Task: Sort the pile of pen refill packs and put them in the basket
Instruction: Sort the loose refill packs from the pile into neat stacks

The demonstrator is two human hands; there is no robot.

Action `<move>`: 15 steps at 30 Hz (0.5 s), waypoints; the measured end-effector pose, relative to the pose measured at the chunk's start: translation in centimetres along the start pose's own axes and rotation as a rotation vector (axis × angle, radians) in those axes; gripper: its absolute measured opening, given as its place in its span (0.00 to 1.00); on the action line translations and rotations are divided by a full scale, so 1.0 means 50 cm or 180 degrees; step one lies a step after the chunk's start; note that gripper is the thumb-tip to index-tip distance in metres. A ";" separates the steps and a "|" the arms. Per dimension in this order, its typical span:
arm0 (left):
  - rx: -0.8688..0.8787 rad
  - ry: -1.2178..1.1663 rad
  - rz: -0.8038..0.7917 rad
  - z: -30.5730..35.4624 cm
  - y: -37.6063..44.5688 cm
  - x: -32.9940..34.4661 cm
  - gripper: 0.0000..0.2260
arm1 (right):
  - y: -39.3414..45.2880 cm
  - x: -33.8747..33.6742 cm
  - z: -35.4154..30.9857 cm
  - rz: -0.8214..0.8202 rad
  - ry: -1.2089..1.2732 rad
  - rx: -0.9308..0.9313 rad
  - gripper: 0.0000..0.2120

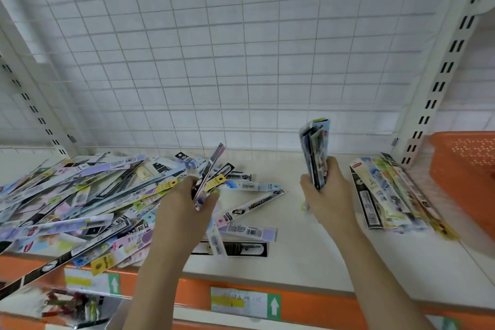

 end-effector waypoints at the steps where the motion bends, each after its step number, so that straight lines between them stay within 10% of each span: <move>1: -0.0034 -0.0103 -0.0003 0.001 0.003 0.005 0.06 | 0.000 0.006 0.003 -0.0146 0.0047 0.0092 0.07; 8: 0.0353 -0.1424 0.0395 0.063 -0.007 0.020 0.08 | 0.002 0.010 0.011 -0.0145 0.0169 0.0568 0.09; 15: 0.0006 -0.2512 -0.0226 0.122 -0.002 0.103 0.06 | 0.045 -0.049 0.007 -0.0083 -0.1027 0.0298 0.17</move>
Point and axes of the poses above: each hand's wrist, its own y-axis towards the middle knuckle, its own x-axis out of the palm, z = x × y, the point moved 3 cm from there along y, towards the middle knuckle, and after that the axes turned 9 degrees about -y, right-handed, at the moved point
